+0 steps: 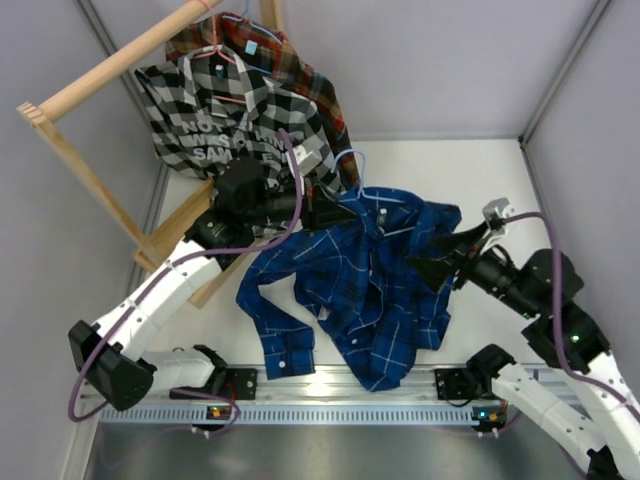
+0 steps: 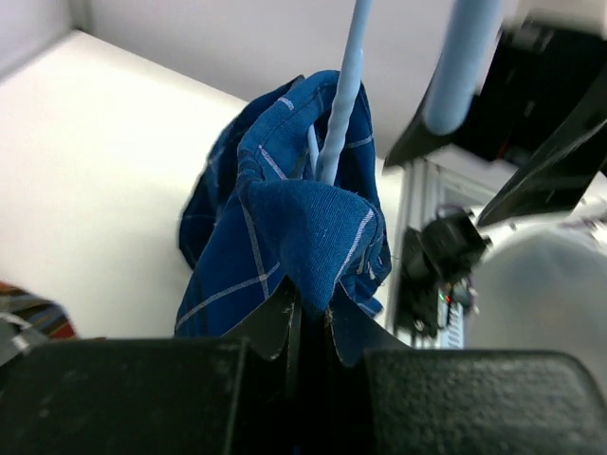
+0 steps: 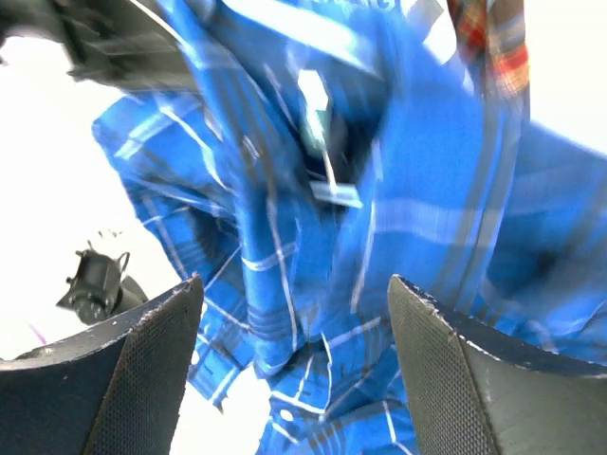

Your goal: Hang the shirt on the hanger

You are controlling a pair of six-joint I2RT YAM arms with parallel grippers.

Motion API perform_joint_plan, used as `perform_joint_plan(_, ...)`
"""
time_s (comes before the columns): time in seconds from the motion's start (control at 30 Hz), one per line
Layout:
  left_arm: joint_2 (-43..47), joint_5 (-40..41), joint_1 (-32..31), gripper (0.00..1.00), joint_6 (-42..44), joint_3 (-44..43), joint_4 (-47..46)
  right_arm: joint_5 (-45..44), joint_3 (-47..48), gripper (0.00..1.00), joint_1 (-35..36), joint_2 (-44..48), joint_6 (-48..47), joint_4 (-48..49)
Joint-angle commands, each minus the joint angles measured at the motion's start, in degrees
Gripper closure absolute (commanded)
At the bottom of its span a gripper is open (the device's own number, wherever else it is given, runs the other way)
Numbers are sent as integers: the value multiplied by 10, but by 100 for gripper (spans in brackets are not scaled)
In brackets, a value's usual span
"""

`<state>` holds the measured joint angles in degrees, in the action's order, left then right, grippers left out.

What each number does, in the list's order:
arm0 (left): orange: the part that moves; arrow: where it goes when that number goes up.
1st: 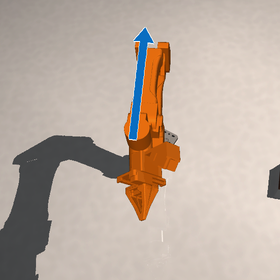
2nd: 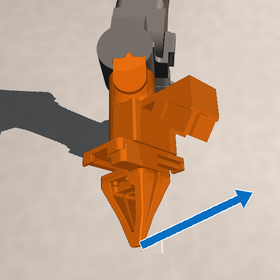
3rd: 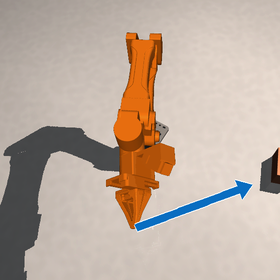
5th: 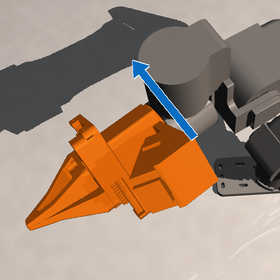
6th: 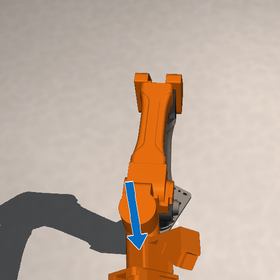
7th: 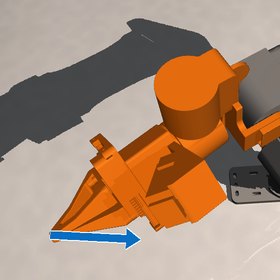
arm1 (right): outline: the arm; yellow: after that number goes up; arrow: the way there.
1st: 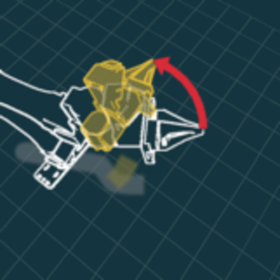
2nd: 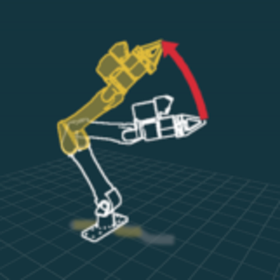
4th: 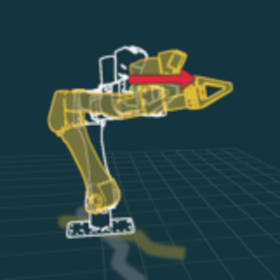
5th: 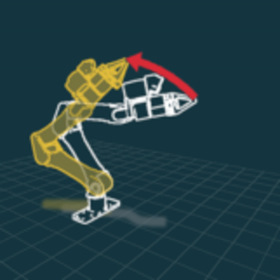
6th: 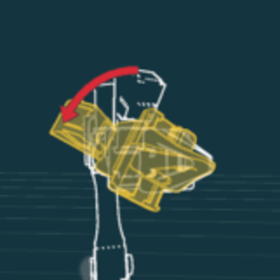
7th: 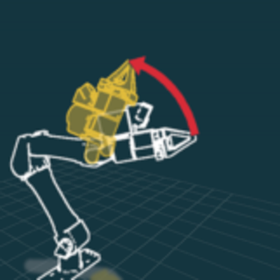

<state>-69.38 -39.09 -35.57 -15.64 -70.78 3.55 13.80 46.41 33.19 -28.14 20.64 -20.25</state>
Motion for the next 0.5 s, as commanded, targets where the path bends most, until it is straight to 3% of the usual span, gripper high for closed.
perform_joint_plan(0.0, -25, -128, -2, 100, 39, -22, -8, 25, 117, 24, -3, -14, -88, -104)
perform_joint_plan(0.2, -70, -261, -76, 100, 74, -37, -9, 113, 246, 27, 1, -125, -139, -145)
perform_joint_plan(0.27, -79, -301, -93, 100, 91, -43, -9, 194, 254, 28, 1, -158, -142, -132)
perform_joint_plan(0.47, -94, -332, -107, 100, 101, -51, -9, 283, 244, 38, 1, -183, -141, -71)
